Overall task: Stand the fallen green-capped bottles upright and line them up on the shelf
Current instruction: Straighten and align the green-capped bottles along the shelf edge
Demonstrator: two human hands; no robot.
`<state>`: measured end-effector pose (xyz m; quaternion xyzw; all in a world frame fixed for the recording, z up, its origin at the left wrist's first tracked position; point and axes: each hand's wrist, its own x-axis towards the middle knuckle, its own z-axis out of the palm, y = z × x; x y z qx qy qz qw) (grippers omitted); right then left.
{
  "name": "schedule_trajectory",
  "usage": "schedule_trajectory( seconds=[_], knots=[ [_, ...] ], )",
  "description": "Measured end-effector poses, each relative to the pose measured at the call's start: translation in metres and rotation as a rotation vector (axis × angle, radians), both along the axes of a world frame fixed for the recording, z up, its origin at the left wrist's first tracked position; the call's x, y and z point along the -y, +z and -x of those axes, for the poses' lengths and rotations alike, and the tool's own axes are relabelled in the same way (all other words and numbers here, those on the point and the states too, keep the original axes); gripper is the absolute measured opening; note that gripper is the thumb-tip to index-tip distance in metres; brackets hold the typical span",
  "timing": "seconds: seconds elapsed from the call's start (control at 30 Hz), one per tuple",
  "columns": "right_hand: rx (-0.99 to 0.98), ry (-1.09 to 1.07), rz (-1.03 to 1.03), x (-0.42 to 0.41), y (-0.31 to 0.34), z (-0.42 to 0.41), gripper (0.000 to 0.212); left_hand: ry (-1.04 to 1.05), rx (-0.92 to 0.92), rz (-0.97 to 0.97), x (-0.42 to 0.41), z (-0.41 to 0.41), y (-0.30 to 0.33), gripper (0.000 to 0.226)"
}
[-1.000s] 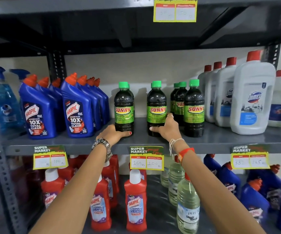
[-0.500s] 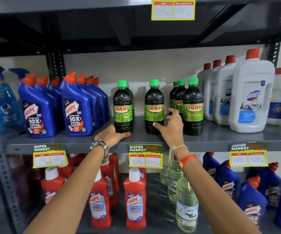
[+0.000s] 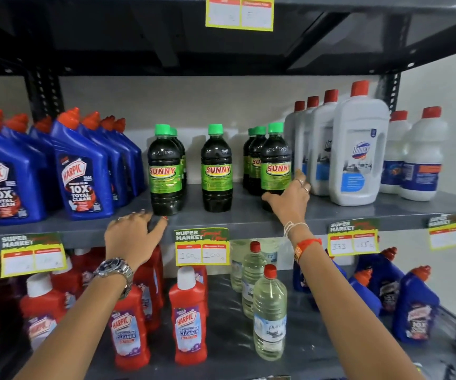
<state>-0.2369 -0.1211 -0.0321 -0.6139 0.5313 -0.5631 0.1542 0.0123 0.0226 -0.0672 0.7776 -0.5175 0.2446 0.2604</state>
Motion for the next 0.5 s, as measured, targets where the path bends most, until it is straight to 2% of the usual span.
schedule_trajectory(
  seconds=[0.2,0.33,0.5],
  knots=[
    [-0.031,0.069,0.002,0.007,-0.001,0.004,0.087,-0.002,-0.008,0.017,0.001,0.001,0.001,0.067],
    [-0.09,0.07,-0.014,0.009,0.003,-0.001,0.082,-0.001,-0.035,0.017,0.0,0.003,0.002,0.056],
    [-0.113,0.075,-0.063,0.007,0.008,-0.006,0.08,-0.01,-0.048,-0.003,-0.002,0.007,0.003,0.059]
  ],
)
